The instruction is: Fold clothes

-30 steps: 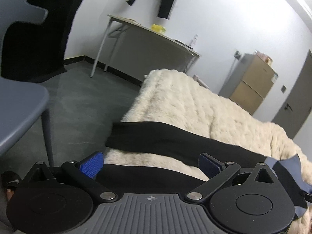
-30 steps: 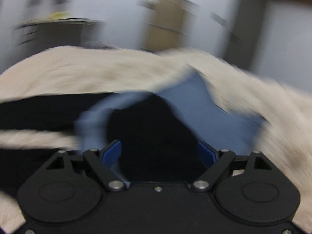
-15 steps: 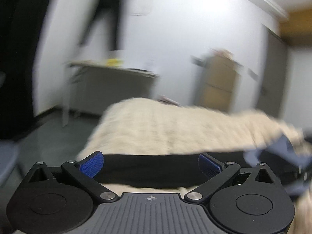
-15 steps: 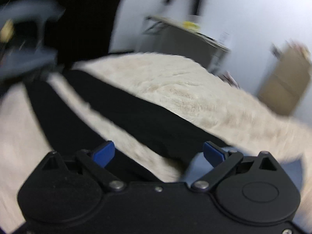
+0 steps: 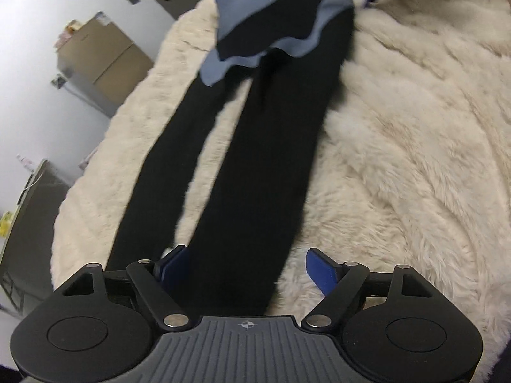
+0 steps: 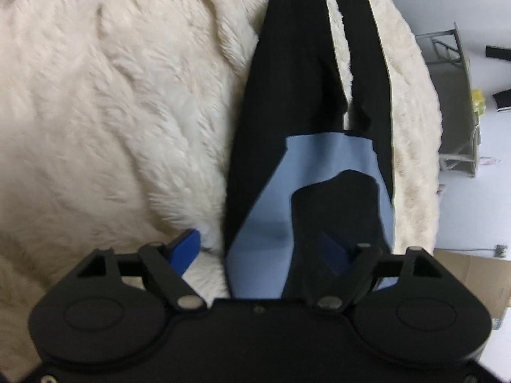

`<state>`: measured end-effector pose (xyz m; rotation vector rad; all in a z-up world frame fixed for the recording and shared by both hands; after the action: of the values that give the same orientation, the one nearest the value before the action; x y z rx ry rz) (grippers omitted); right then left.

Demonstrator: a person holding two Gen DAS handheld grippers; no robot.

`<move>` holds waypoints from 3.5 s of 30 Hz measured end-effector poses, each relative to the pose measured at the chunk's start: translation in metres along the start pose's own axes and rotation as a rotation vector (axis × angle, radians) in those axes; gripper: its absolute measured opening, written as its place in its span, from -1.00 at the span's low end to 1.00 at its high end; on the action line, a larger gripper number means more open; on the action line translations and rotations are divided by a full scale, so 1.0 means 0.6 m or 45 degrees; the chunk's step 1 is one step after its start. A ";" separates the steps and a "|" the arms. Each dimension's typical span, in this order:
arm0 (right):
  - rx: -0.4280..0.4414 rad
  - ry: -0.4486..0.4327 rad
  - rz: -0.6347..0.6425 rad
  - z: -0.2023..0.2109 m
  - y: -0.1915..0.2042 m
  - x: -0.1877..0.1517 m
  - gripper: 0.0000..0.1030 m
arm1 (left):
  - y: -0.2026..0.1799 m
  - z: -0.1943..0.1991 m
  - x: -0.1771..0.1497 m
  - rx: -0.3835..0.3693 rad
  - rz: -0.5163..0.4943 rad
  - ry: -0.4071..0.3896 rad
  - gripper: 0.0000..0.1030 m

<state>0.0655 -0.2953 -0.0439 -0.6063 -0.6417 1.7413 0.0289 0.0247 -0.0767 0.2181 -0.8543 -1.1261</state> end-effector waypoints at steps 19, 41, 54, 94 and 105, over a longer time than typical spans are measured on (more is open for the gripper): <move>0.178 -0.137 -0.358 0.011 -0.332 -0.056 -0.91 | 0.289 -0.025 0.027 -0.033 0.457 -0.034 -0.95; -0.817 0.110 -0.733 -0.137 -0.233 0.072 1.00 | 0.301 0.015 -0.148 0.130 1.180 0.066 0.61; -1.036 -0.500 -0.881 -0.175 0.046 0.173 1.00 | 0.206 0.105 -0.159 0.317 1.041 0.170 0.61; -1.009 -0.537 -0.879 -0.204 0.035 0.198 0.95 | 0.222 0.104 -0.261 0.308 1.310 0.112 -0.81; -0.549 -0.725 -1.463 -0.148 -0.094 0.131 1.00 | 0.203 0.125 -0.254 0.311 1.304 0.016 -0.77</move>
<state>0.1461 -0.1962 -0.0745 0.0599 -1.4314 0.6479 0.0378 0.2290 -0.0330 -0.0291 -0.9184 -0.0644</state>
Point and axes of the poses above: each gripper's, at about its wrist camera, not at the fingertips, and z roughly against the way its jaws point, y to its left, x to its top, the point moved 1 cm from there along -z, roughly the way its jaws point, and after that the axes turned 1 degree about -x, right-handed, at the moved point
